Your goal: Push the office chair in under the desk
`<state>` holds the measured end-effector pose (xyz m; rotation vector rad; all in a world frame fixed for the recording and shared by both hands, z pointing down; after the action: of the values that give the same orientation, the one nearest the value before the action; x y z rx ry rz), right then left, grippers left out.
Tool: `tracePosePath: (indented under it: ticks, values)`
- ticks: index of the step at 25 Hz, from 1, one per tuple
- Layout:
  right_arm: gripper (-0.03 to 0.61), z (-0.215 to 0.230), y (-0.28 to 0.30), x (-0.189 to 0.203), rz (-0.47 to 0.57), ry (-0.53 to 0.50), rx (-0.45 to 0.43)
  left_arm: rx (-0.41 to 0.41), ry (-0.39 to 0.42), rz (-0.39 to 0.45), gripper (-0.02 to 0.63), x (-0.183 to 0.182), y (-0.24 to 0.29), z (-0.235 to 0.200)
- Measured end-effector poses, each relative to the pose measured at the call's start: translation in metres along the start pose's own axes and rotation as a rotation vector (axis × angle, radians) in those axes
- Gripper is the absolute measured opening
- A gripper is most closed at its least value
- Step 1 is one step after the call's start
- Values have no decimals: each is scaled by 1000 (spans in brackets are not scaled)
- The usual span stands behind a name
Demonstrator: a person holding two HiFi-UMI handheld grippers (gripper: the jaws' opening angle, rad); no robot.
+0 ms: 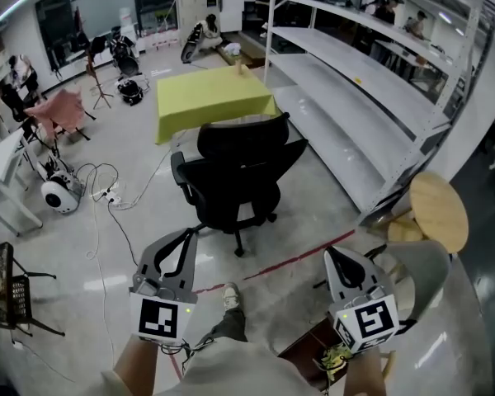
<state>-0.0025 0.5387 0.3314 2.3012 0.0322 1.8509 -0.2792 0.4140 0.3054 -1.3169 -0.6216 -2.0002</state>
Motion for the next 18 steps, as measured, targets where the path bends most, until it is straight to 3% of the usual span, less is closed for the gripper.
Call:
tracePosePath:
  ticks: [11,18]
  values:
    - [6,33,101,11,-95,-17,-32,50,42,-60,8,35,96,-43]
    - [6,51,189,3,-177,-60,-104,107,21,-104,8,58,170,-87]
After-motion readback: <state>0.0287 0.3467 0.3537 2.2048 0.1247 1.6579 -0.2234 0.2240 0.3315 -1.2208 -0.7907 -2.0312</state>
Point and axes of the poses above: the fingertips, and each gripper's own axes: y forward along the fingers, z to its right, x out of its underside, the point moved 8 cm from there along -y, backward along the fingers, and after that the axes turned 2 degrees about x, right-handed, at the moved point
